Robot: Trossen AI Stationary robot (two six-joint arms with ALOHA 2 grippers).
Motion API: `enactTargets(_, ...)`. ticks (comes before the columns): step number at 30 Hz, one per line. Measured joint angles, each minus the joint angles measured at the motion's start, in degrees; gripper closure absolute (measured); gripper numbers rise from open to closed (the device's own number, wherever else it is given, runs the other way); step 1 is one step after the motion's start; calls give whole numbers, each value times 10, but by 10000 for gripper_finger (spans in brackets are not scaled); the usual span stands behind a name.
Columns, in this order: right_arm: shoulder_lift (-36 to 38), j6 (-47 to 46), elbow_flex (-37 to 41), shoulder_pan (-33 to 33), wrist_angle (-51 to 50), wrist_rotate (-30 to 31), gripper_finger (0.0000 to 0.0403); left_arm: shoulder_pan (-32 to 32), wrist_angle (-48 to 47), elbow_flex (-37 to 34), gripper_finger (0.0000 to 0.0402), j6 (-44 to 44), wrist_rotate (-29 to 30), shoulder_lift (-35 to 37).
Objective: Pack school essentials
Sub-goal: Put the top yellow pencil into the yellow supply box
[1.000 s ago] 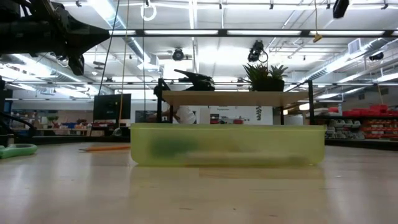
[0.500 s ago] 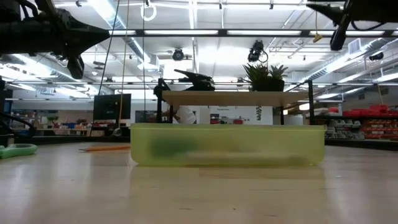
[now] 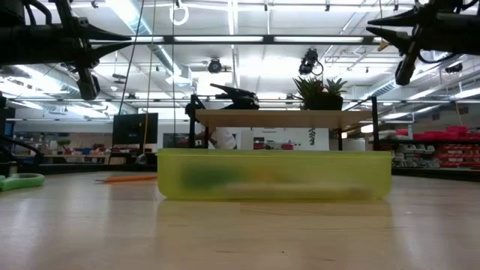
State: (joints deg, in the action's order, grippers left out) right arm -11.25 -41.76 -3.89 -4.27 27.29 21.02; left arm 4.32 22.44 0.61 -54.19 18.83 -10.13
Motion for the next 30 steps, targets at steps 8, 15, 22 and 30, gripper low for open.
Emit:
enactTargets(8, 0, 7, 35, 0, 29, 0, 361, 0, 0, 0, 367, -23, 0, 0)
enactTargets(15, 0, 11, 35, 0, 12, 11, 361, 0, 0, 0, 372, -88, -13, 0)
enactTargets(22, -1, 68, 35, 0, -52, 14, 361, 0, 0, 0, 378, -99, -16, 0)
enactTargets(30, -1, 117, 35, 0, -96, 14, 361, 0, -4, 0, 367, 14, 3, 0)
